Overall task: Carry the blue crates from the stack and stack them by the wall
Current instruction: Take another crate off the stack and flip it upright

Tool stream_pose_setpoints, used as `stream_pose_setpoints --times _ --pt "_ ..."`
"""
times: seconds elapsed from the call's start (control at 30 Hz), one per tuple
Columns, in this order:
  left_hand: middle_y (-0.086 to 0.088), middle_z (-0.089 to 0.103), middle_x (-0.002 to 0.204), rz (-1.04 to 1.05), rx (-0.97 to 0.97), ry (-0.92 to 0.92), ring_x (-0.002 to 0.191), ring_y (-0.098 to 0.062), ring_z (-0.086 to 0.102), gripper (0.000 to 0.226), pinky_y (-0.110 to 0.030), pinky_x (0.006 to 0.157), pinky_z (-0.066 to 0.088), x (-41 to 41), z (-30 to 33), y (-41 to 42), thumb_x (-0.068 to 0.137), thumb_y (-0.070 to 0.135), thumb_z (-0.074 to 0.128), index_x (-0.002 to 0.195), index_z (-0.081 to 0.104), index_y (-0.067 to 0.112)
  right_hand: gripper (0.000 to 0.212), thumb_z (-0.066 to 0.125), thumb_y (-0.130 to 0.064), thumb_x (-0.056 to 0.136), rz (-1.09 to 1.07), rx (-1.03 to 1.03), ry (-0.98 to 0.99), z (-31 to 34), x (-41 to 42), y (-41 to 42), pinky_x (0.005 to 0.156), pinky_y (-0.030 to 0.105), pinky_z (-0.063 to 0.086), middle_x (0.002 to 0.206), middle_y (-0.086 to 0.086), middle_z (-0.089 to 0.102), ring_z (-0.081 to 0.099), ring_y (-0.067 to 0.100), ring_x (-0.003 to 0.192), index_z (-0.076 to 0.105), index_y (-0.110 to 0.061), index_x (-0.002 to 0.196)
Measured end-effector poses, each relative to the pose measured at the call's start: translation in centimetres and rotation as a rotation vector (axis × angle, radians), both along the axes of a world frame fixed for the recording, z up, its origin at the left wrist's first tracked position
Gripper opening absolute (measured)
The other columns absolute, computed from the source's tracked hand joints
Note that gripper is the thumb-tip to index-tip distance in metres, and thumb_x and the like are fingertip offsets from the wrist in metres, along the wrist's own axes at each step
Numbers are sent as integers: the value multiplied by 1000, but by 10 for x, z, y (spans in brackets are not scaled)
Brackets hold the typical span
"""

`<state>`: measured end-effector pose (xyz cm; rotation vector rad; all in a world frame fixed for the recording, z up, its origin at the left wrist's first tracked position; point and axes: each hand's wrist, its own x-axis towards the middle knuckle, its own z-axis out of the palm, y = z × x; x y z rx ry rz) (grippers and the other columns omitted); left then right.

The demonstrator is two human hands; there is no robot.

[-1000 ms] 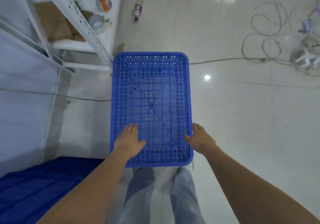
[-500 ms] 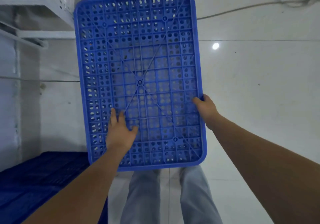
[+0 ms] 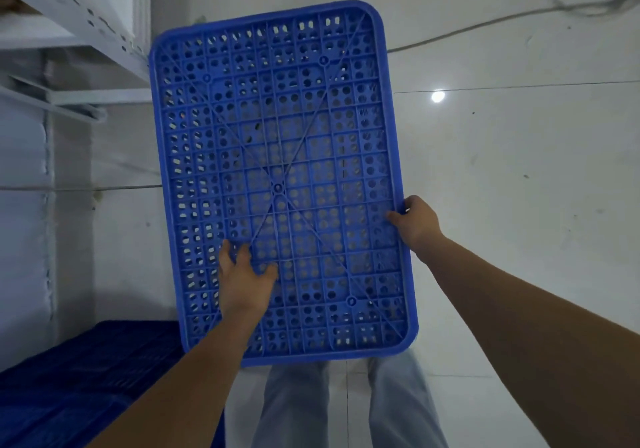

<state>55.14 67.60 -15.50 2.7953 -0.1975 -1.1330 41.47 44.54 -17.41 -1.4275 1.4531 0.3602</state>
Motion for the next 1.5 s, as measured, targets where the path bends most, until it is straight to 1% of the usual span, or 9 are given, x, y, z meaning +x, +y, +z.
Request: stream_pose_setpoints --times 0.2,0.4,0.6,0.77,0.87,1.0,1.13,1.23,1.5 --pt "-3 12 147 87 19 -22 99 -40 56 41 -42 73 55 9 -1 -11 90 28 59 126 51 9 15 53 -16 94 37 -83 -47 11 -15 3 57 31 34 73 -2 41 43 20 70 42 -6 92" --pt "-2 18 142 139 -18 -56 99 -41 56 34 -44 73 55 0 0 -17 88 23 63 118 56 7 16 55 -17 94 33 -122 -83 29 -39 10 60 33 36 79 8 47 44 24 69 44 -5 90" --pt "-10 26 138 110 -18 -91 105 -37 52 28 -30 72 43 -7 6 -28 89 22 63 110 62 3 17 55 -16 93 12 -219 -102 46 -59 12 50 23 32 75 5 46 41 17 62 43 -8 83" --pt "-9 26 138 192 -93 -98 102 -38 54 12 -39 78 51 -19 7 -36 89 19 63 94 56 10 20 58 -16 91 -48 -268 -134 62 -68 13 56 29 38 88 23 57 49 28 71 51 2 95" --pt "-8 27 138 259 -137 -103 94 -33 55 12 -35 77 49 -22 7 -38 90 21 62 91 55 11 14 59 -14 90 -59 -322 -183 78 -68 12 54 22 38 78 15 53 48 26 66 50 -4 87" --pt "-10 30 137 366 -212 -76 87 -23 49 20 -30 81 43 -25 11 -39 90 19 63 100 63 2 35 60 -11 88 -57 -423 -253 101 -54 13 51 8 36 66 -3 37 35 8 54 35 -24 67" --pt "-13 33 134 516 -306 -59 89 -26 50 12 -32 85 44 -23 19 -42 88 15 65 85 54 11 23 63 -13 85 16 -530 -283 115 -37 9 55 6 35 72 -11 39 41 0 59 43 -21 78" --pt "-18 40 131 579 -327 -51 91 -30 53 29 -33 84 44 -25 22 -41 86 11 67 70 44 20 18 65 -15 85 54 -557 -286 122 -35 7 55 10 31 77 -8 44 42 2 63 47 -18 86" --pt "-20 46 120 598 -403 73 83 -25 54 25 -31 81 46 -39 32 -51 83 12 69 65 53 8 21 69 -11 82 26 -608 -262 158 -51 7 57 13 33 80 2 53 49 6 68 49 -19 85"
